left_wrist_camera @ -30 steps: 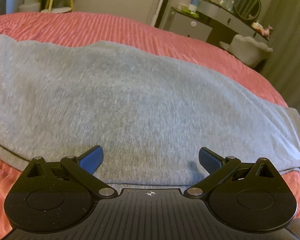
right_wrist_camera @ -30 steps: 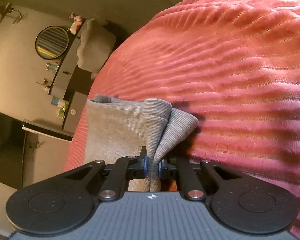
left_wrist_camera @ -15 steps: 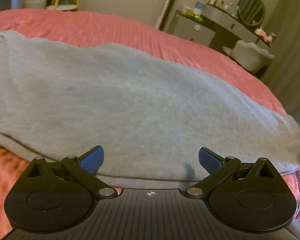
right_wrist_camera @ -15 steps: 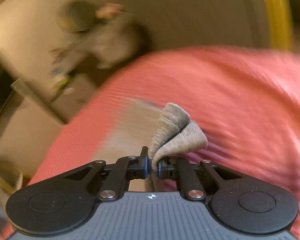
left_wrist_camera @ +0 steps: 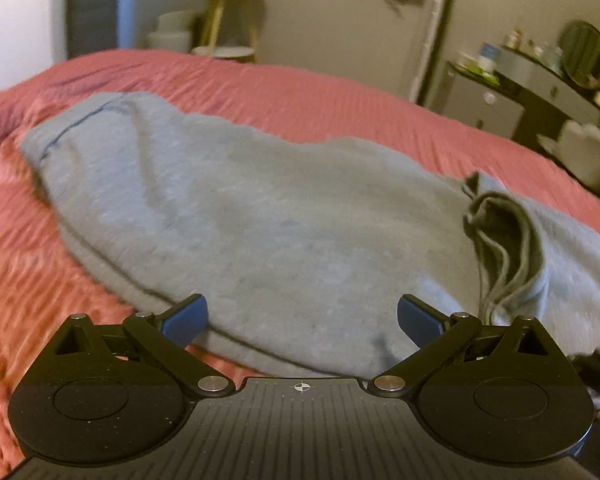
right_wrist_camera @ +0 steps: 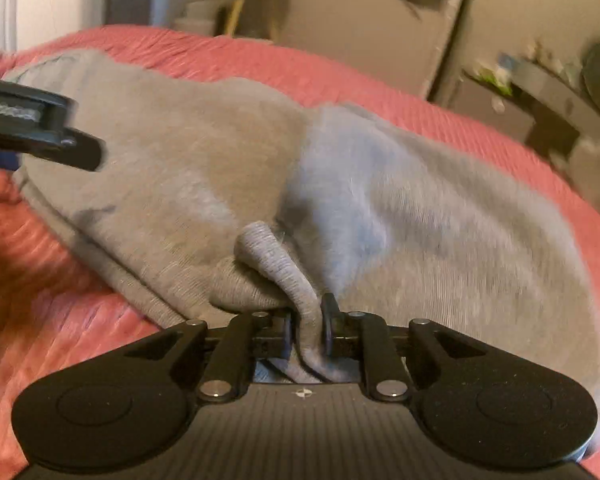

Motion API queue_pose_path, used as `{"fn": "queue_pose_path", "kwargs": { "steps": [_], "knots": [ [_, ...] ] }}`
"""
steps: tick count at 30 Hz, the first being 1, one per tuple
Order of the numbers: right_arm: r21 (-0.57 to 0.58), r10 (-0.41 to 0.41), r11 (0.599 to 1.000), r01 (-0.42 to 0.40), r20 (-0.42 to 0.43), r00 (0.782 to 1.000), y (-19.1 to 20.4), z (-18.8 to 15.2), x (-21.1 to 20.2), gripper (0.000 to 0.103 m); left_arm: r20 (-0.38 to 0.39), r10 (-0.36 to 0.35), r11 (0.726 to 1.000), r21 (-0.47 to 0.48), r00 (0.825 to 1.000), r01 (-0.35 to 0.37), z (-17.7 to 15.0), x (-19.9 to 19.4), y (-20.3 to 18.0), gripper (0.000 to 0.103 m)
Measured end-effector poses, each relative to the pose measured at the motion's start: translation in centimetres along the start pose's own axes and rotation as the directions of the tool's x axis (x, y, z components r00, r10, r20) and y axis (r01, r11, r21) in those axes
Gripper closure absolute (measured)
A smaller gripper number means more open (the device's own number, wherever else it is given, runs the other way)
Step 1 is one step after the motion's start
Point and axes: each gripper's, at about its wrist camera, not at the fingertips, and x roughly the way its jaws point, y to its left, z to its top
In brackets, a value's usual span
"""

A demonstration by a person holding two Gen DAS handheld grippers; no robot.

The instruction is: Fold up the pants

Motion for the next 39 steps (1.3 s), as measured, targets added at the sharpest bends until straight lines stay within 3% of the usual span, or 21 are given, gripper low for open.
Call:
{"fn": "queue_pose_path", "kwargs": {
  "steps": [3, 6, 7, 8, 10, 11, 12, 15, 17, 21, 24, 27, 28, 29, 31, 32, 34, 35, 39],
  "knots": [
    [0.075, 0.102, 0.992, -0.102, -0.001, 0.995, -1.9, -0.1, -1.3, 0.077, 0.001, -0.034, 0.999, 0.034, 0.999, 0.034, 0.0, 0.4, -0.9, 0.000],
    [0.205, 0.247, 0.945, -0.255, 0.063, 0.967, -4.2, -0.8, -3.3, 0.057, -0.015, -0.061, 0.996, 0.063, 0.998, 0.062, -0.5, 0.6, -1.1, 0.000],
    [0.293, 0.296, 0.902, -0.317, 0.113, 0.948, -5.7, -1.4, -3.9, 0.046, -0.013, -0.069, 0.995, 0.066, 0.998, 0.069, -0.6, 0.4, -1.1, 0.000],
    [0.402, 0.315, 0.843, -0.358, 0.171, 0.934, -7.4, -1.7, -4.3, 0.042, -0.010, -0.081, 0.994, 0.067, 0.997, 0.082, -0.6, 0.3, -1.2, 0.000],
    [0.547, 0.312, 0.739, -0.393, 0.240, 0.919, -10.0, -1.4, -4.5, 0.043, 0.004, -0.121, 0.990, 0.071, 0.993, 0.120, -0.5, -0.1, -1.5, 0.000],
    [0.590, 0.297, 0.702, -0.399, 0.267, 0.917, -11.2, -1.2, -4.7, 0.043, 0.017, -0.152, 0.985, 0.082, 0.988, 0.150, -0.5, -0.4, -1.8, 0.000],
    [0.608, 0.281, 0.690, -0.393, 0.276, 0.919, -12.0, -0.8, -4.7, 0.043, 0.029, -0.182, 0.979, 0.102, 0.983, 0.178, -0.5, -0.7, -2.2, 0.000],
    [0.617, 0.205, 0.716, -0.327, 0.262, 0.943, -13.9, 0.7, -4.5, 0.043, 0.019, -0.232, 0.955, 0.197, 0.973, 0.224, -0.9, -1.1, -4.4, 0.000],
    [0.674, 0.161, 0.682, -0.286, 0.243, 0.957, -15.5, 0.5, -3.9, 0.043, 0.007, -0.257, 0.940, 0.235, 0.966, 0.249, -0.7, -0.9, -5.8, 0.000],
    [0.800, 0.145, 0.531, -0.280, 0.239, 0.960, -17.0, -2.2, -2.8, 0.043, -0.070, -0.374, 0.905, 0.190, 0.925, 0.381, 0.1, 0.0, -7.4, 0.000],
    [0.873, 0.169, 0.418, -0.253, 0.198, 0.965, -17.5, -4.8, -2.9, 0.043, -0.149, -0.396, 0.905, 0.104, 0.906, 0.413, 0.2, 1.8, -7.6, 0.000],
    [0.918, 0.177, 0.294, -0.265, 0.220, 0.959, -18.0, -7.3, -4.5, 0.043, -0.222, -0.487, 0.869, -0.027, 0.845, 0.493, 0.2, 3.1, -7.3, 0.000],
    [0.928, 0.179, 0.259, -0.269, 0.227, 0.957, -18.1, -8.0, -4.9, 0.043, -0.234, -0.497, 0.863, -0.037, 0.835, 0.504, 0.1, 3.5, -7.5, 0.000],
    [0.934, 0.182, 0.230, -0.274, 0.236, 0.955, -18.2, -8.5, -5.5, 0.041, -0.242, -0.489, 0.866, -0.019, 0.838, 0.499, 0.1, 3.8, -7.9, 0.000],
    [0.929, 0.209, 0.213, -0.302, 0.258, 0.943, -18.2, -8.9, -5.1, 0.037, -0.252, -0.446, 0.884, 0.029, 0.859, 0.467, -0.1, 4.4, -8.8, 0.000],
    [0.930, 0.219, 0.213, -0.299, 0.253, 0.942, -18.1, -9.1, -5.2, 0.037, -0.262, -0.437, 0.886, 0.037, 0.860, 0.462, -0.2, 4.6, -9.3, 0.000],
    [0.938, 0.226, 0.208, -0.277, 0.229, 0.947, -17.6, -9.5, -4.9, 0.037, -0.293, -0.456, 0.876, 0.018, 0.840, 0.481, -0.3, 5.1, -10.1, 0.000],
    [0.938, 0.233, 0.200, -0.284, 0.236, 0.943, -17.4, -9.8, -4.7, 0.035, -0.298, -0.455, 0.877, 0.011, 0.839, 0.480, -0.4, 5.2, -10.5, 0.000],
    [0.950, 0.213, 0.183, -0.252, 0.212, 0.954, -17.2, -10.7, -3.6, 0.033, -0.298, -0.408, 0.896, 0.050, 0.863, 0.441, -0.8, 5.6, -11.5, 0.000]
  ]
}}
